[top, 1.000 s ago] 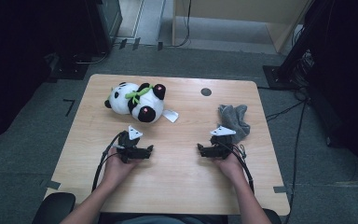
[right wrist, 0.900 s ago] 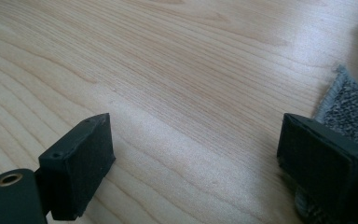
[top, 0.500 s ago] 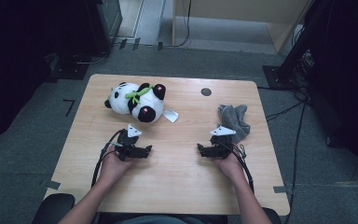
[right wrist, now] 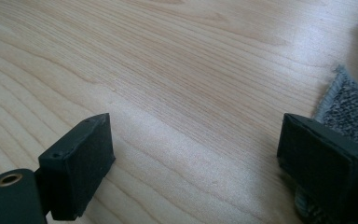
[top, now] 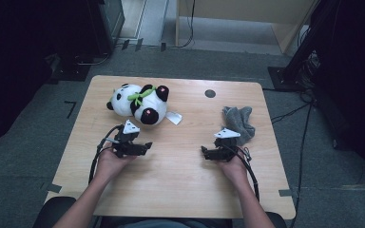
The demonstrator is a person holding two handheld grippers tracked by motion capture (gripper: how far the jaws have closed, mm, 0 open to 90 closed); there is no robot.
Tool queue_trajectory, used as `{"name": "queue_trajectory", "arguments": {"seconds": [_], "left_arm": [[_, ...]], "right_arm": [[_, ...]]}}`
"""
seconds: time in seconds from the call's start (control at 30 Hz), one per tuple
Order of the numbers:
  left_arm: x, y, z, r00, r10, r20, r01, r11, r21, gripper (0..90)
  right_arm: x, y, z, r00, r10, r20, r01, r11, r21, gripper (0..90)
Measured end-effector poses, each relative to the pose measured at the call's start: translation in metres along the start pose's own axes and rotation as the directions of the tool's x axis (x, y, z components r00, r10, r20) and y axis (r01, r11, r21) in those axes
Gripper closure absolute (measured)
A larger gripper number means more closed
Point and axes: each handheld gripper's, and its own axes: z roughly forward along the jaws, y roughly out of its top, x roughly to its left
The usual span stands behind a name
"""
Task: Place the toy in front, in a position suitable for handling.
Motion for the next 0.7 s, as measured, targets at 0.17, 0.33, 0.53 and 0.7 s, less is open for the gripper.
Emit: {"name": "queue_trajectory", "arguments": {"seconds": [0.17, 0.33, 0.53, 0.7], "left_arm": [[0.005, 0.006, -0.007, 0.9999, 0.001, 0.013, -0.001, 1.0, -0.001, 27.2], [0.013, 0.011, -0.017, 0.9999, -0.011, 0.01, 0.011, 0.9999, -0.012, 27.2], [0.025, 0.022, -0.027, 0.9994, -0.028, 0.017, 0.029, 0.9993, -0.025, 32.1], [0.032, 0.033, -0.031, 0.9998, -0.017, 0.004, 0.017, 0.9995, -0.026, 32.2]], "right_arm": [[0.001, 0.0, 0.0, 1.0, 0.007, 0.006, -0.007, 1.0, 0.0, 10.3], [0.0, 0.0, 0.0, 1.0, 0.0, 0.005, 0.0, 1.0, 0.001, 9.8], [0.0, 0.0, 0.001, 1.0, -0.001, 0.005, 0.001, 1.0, 0.0, 9.9], [0.0, 0.0, 0.001, 1.0, -0.001, 0.005, 0.001, 1.0, -0.001, 9.9]]}}
